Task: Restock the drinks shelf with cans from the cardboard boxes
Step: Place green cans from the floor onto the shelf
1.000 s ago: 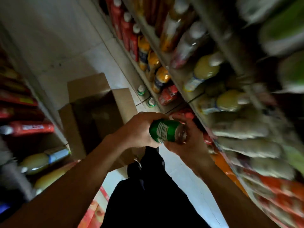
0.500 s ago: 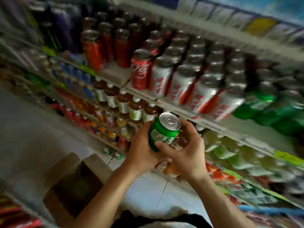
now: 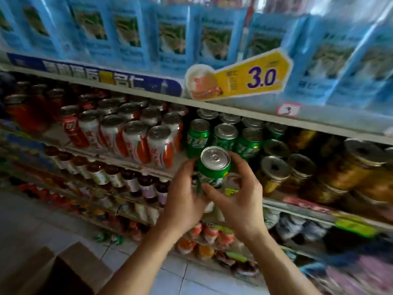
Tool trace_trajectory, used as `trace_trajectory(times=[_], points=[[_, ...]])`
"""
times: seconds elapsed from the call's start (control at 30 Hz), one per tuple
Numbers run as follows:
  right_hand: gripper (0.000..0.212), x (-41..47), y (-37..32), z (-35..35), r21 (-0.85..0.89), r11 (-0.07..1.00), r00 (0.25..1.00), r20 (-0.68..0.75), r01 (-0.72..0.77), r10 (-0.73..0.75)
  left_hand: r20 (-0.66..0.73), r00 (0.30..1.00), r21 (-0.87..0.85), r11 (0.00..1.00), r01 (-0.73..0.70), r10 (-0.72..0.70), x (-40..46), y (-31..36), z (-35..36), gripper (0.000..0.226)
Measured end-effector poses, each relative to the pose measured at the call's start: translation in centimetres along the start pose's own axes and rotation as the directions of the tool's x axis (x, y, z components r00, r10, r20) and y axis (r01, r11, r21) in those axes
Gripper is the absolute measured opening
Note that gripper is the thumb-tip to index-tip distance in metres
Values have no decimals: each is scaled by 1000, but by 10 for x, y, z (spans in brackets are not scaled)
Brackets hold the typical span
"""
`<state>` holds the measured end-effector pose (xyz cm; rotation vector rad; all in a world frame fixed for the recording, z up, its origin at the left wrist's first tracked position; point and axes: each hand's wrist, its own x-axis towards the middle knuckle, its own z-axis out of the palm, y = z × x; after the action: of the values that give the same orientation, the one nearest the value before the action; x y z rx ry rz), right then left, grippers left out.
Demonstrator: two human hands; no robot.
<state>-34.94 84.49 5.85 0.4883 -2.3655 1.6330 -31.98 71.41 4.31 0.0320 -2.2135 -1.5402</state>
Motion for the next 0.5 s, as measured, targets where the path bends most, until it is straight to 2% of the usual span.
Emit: trace_trajectory(times=[0.2,0.37,0.5], points=[[80,16,32,-19,44,997,998,-17,-64,64,-21,1000,148,989,-12,15,22,4,43,60],[88,6,34,-11,26,997,997,21,-72,71,10,1000,76,997,15,-16,33,-1,48,61],[85,0,33,-11,38,992,992,23,-124,123,102,994,17,999,36,-38,38,-6,49,61]])
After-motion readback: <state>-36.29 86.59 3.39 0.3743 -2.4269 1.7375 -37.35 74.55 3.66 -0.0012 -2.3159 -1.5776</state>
